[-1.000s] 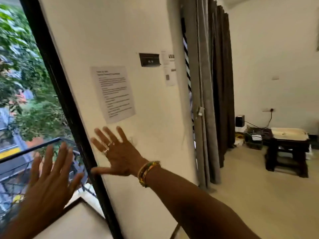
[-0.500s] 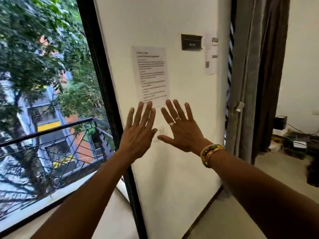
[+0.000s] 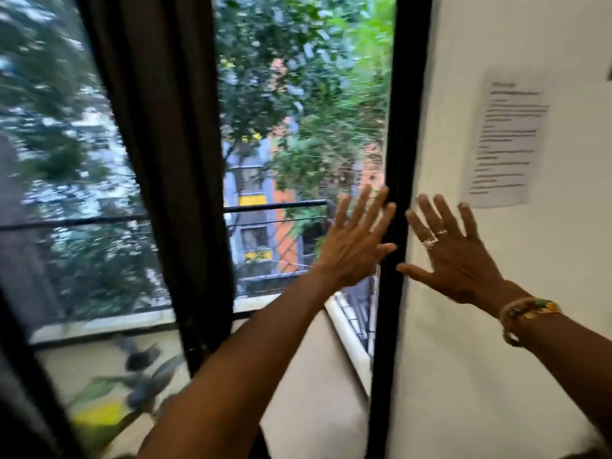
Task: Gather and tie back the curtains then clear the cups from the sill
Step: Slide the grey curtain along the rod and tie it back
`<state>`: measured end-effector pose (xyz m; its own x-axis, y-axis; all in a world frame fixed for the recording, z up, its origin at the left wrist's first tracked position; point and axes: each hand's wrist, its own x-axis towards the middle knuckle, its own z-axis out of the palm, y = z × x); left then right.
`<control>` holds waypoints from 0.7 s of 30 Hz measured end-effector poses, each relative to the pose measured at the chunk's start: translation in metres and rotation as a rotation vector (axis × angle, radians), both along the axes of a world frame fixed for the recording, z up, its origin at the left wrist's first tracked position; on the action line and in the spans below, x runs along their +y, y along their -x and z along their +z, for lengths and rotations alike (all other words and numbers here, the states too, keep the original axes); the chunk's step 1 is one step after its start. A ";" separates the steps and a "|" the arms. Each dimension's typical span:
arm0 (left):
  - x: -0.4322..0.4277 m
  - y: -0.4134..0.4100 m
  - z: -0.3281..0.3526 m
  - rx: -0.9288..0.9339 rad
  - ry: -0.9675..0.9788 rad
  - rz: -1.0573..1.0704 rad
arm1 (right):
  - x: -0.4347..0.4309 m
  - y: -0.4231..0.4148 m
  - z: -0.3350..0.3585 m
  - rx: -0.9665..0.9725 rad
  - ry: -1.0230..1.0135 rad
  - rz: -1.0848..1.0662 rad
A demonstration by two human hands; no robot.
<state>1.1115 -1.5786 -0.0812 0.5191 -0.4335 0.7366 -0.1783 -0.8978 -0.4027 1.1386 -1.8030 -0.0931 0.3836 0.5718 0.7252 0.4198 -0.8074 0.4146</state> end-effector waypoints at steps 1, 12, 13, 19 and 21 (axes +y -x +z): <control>0.004 0.005 -0.001 0.003 -0.001 0.023 | 0.008 0.001 -0.001 -0.010 -0.011 0.026; -0.012 0.036 -0.017 0.013 -0.032 0.079 | -0.020 0.024 -0.026 -0.005 -0.039 -0.027; -0.016 0.038 -0.018 0.008 -0.029 0.081 | -0.025 0.026 -0.027 0.003 -0.051 -0.040; -0.043 0.053 -0.012 -0.012 -0.046 0.125 | -0.045 0.049 -0.018 0.045 -0.101 -0.060; -0.052 0.059 -0.004 -0.023 -0.054 0.109 | -0.050 0.054 -0.013 0.048 -0.105 -0.059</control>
